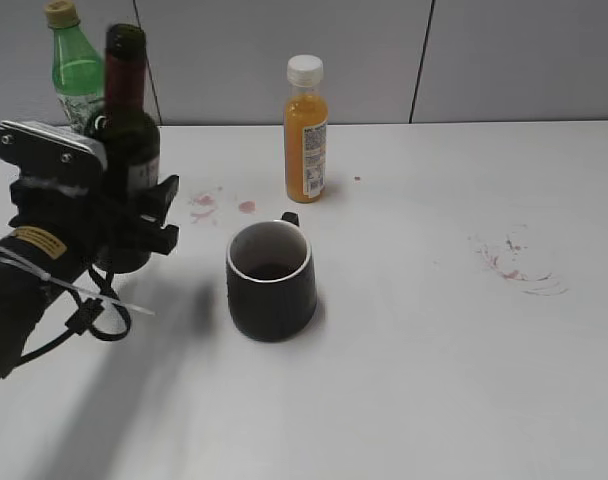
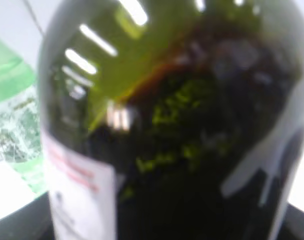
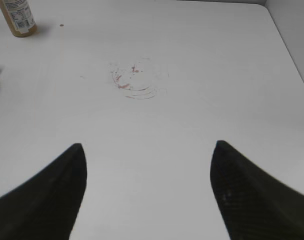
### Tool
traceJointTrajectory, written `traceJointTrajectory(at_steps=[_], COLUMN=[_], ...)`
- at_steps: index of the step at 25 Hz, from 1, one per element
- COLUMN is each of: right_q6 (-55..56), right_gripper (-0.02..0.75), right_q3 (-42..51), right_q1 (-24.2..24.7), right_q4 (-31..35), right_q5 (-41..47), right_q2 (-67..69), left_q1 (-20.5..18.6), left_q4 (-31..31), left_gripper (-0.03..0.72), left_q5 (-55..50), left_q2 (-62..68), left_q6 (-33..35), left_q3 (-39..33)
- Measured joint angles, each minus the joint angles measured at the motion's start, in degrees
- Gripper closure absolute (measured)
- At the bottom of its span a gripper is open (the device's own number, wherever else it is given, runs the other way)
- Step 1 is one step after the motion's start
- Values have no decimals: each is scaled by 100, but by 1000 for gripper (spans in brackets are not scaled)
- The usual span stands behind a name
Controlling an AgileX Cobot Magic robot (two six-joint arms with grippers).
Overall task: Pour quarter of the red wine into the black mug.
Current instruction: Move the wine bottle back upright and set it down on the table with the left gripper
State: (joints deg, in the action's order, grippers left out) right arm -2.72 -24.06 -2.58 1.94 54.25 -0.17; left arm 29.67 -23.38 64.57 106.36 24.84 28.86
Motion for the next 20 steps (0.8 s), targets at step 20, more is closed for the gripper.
traceJointTrajectory(at_steps=[20], right_q6=[0], right_gripper=[153], right_q3=[0], right_q1=[0], right_q4=[0], right_q5=[0], right_q2=[0], left_q1=[-1173], left_q4=[2911], left_gripper=[139], left_q5=[63], left_q2=[1594], left_q6=[-2484], left_q3=[2485])
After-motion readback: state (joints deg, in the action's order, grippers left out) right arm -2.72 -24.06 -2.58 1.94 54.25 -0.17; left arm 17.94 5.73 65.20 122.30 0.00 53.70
